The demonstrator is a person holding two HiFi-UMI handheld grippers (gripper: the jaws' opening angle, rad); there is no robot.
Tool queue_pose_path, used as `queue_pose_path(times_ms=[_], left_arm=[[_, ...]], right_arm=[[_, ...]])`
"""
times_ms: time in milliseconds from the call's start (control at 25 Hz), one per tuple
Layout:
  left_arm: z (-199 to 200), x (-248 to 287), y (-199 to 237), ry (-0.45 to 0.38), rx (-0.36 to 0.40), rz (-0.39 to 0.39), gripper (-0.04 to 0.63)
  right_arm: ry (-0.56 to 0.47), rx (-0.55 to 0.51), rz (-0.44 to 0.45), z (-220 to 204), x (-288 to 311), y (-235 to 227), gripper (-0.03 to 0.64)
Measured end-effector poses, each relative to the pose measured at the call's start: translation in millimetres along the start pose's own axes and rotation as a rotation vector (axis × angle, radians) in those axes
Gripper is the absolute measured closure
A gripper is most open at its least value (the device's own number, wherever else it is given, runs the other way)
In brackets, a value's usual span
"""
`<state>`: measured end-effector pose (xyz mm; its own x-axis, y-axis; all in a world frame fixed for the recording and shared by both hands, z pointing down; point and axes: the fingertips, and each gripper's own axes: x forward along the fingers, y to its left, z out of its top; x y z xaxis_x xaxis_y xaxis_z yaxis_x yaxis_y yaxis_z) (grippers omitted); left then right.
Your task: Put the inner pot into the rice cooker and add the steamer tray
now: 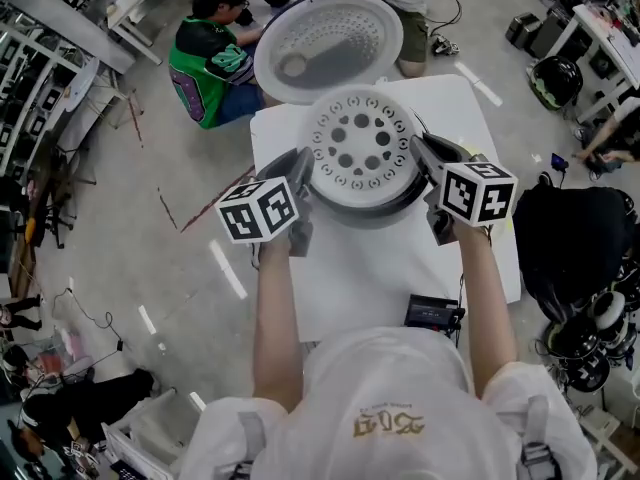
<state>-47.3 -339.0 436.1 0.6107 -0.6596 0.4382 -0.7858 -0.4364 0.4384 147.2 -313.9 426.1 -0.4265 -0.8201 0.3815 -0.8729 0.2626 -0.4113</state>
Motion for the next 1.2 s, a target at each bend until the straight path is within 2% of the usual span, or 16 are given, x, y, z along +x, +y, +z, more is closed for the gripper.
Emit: queue_pose_path(times_ms=[240,520,880,920,1000,1200], left_arm=[[-5,16,8,0.042,0.097,0.079,0.511],[-17,24,14,0.093,0.245,0.13,0.486],[-33,38,17,0.127,0.359,0.203,0.43],[-34,38,19,0.131,0.38,0.217,0.384],[-36,39,24,0.135,0.405,0.237,0.347],[-36,33,25,0.11,0.412,0.242,0.336]], right_arm=[[0.033,-0.044,-0.012,-5,14,-9,0.551],[0.061,-0.198,-0.1,-18,21,-12,0.517],[0.103,-0.317,-0.214,-29,28,-32,0.503],[0.105,-0.325,-0.222,-30,28,-32,0.501],[0.101,-0.324,-0.23,-30,27,-31,0.5],[0.038,-0.289,-0.223,-24,13,-27,0.514]])
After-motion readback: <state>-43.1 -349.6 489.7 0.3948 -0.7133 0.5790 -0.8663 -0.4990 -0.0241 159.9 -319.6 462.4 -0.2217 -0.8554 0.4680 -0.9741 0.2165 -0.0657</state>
